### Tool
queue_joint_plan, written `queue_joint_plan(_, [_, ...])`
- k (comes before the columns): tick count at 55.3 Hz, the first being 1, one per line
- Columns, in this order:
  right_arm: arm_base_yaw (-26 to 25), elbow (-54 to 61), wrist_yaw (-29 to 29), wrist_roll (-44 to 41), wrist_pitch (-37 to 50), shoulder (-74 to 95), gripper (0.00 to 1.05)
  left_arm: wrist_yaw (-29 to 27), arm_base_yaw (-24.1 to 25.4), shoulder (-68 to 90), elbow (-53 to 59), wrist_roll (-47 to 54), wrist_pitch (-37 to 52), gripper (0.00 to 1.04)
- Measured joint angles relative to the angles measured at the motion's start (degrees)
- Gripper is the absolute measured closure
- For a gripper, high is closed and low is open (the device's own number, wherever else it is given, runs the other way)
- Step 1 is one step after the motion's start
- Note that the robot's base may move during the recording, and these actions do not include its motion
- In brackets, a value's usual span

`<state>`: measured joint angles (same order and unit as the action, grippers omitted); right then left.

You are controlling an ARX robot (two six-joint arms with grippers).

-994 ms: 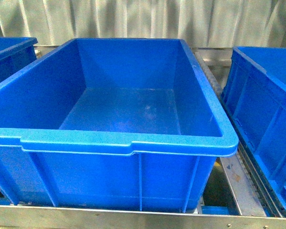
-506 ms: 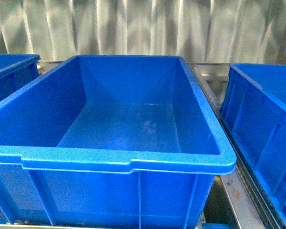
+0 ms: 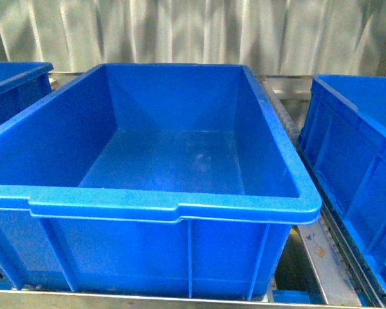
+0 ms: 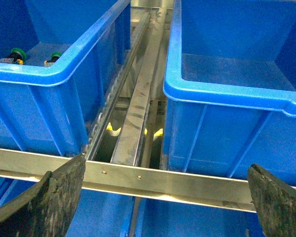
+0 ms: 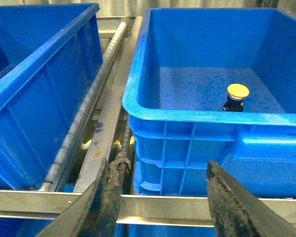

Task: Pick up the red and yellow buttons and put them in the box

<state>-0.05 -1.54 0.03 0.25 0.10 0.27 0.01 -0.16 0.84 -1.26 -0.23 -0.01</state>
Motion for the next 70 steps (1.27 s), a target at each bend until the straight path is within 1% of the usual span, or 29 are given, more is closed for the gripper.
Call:
queue_joint_plan(6, [0.0, 0.0, 0.0, 0.0, 0.0, 0.0, 0.37, 0.0, 0.0, 0.0, 0.0, 0.0, 0.0, 0.08])
queue_joint_plan(11, [0.0, 0.0, 0.0, 0.0, 0.0, 0.0, 0.21, 0.0, 0.0, 0.0, 0.0, 0.0, 0.0, 0.08])
queue_joint_plan(14, [0.0, 0.0, 0.0, 0.0, 0.0, 0.0, 0.14, 0.0, 0.0, 0.0, 0.0, 0.0, 0.0, 0.08])
queue_joint_plan(16, [0.0, 0.0, 0.0, 0.0, 0.0, 0.0, 0.08, 0.0, 0.0, 0.0, 0.0, 0.0, 0.0, 0.08])
queue_joint_plan(18, [0.0, 0.0, 0.0, 0.0, 0.0, 0.0, 0.05, 0.0, 0.0, 0.0, 0.0, 0.0, 0.0, 0.08])
queue_joint_plan(22, [0.0, 0.0, 0.0, 0.0, 0.0, 0.0, 0.06, 0.0, 0.0, 0.0, 0.0, 0.0, 0.0, 0.08])
queue_joint_plan(70, [0.0, 0.0, 0.0, 0.0, 0.0, 0.0, 0.06, 0.0, 0.0, 0.0, 0.0, 0.0, 0.0, 0.08])
